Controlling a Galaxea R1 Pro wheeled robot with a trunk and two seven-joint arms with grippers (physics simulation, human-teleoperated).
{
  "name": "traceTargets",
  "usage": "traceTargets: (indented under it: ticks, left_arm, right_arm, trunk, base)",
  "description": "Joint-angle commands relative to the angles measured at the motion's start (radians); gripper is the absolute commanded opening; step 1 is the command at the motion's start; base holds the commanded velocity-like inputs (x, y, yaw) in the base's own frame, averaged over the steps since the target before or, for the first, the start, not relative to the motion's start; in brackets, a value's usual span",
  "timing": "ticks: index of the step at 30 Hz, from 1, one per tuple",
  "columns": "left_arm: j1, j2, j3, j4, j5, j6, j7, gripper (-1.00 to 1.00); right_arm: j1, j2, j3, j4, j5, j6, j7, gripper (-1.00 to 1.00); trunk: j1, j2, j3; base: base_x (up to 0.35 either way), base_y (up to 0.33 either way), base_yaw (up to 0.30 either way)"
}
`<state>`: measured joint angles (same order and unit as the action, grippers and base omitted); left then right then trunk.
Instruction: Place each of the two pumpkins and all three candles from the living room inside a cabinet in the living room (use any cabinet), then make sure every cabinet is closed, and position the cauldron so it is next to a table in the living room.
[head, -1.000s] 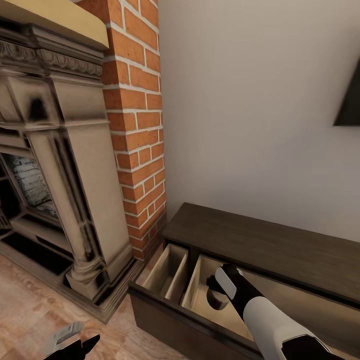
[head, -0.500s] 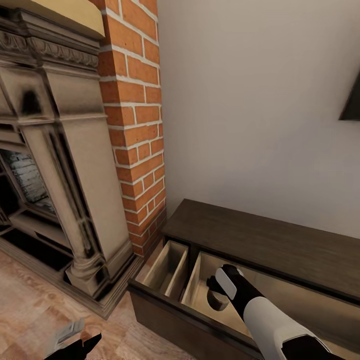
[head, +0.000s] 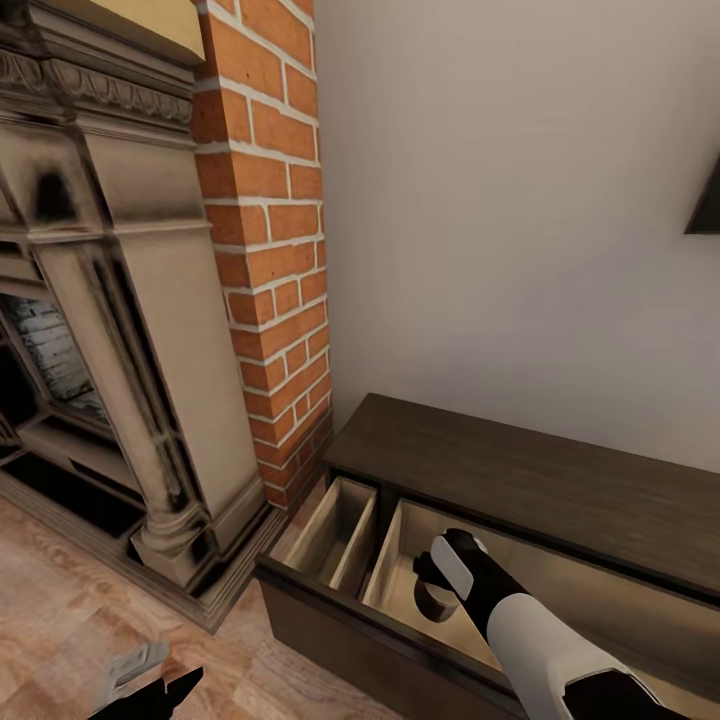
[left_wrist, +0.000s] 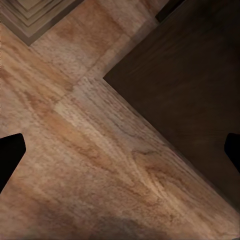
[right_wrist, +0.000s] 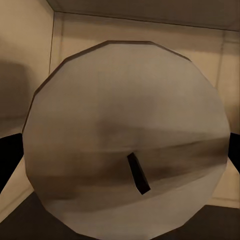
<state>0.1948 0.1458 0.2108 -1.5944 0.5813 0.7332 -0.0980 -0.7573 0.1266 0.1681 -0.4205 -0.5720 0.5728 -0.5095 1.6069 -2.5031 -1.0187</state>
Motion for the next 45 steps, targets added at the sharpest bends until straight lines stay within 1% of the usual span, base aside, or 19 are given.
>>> traceTargets:
  ticks: [1, 4, 7, 16, 17, 39, 45]
  left_arm:
    - [0.0, 0.0, 0.001, -0.001, -0.001, 0.005, -0.005, 1.0]
    - [0.0, 0.0, 0.001, -0.001, -0.001, 0.005, -0.006, 1.0]
    - [0.0, 0.0, 0.001, -0.001, -0.001, 0.005, -0.006, 1.0]
    - [0.0, 0.0, 0.001, -0.001, -0.001, 0.005, -0.006, 1.0]
    - [0.0, 0.0, 0.001, -0.001, -0.001, 0.005, -0.006, 1.0]
    - [0.0, 0.0, 0.001, -0.001, -0.001, 0.005, -0.006, 1.0]
    - [0.0, 0.0, 0.001, -0.001, -0.001, 0.005, -0.006, 1.0]
  right_arm:
    - [-0.001, -0.001, 0.008, -0.001, -0.011, 0.002, -0.009, -1.0]
    - [-0.001, -0.001, 0.008, -0.001, -0.011, 0.002, -0.009, -1.0]
    - [-0.001, -0.001, 0.008, -0.001, -0.011, 0.002, -0.009, -1.0]
    - [-0.001, -0.001, 0.008, -0.001, -0.011, 0.002, -0.009, -1.0]
    - [-0.001, -0.001, 0.008, -0.001, -0.011, 0.002, -0.009, 1.0]
    - [-0.001, -0.003, 0.007, 0.0, -0.011, 0.002, -0.006, 1.0]
    - [-0.001, -0.006, 0.006, 0.0, 0.005, 0.003, -0.009, 1.0]
  trunk:
    - [0.0, 0.0, -0.001]
    - [0.0, 0.0, -0.001]
    - [0.001, -0.001, -0.012]
    - [0.001, -0.001, -0.012]
    - [0.001, -0.001, -0.012]
    - [0.001, -0.001, -0.012]
    - [0.001, -0.001, -0.012]
  base:
    - [0.0, 0.0, 0.0]
    - [0.0, 0.0, 0.0]
    - [0.0, 0.0, 0.0]
    - [0.0, 0.0, 0.0]
    - [0.0, 0.0, 0.0]
    - [0.0, 0.0, 0.0]
    - [0.0, 0.0, 0.0]
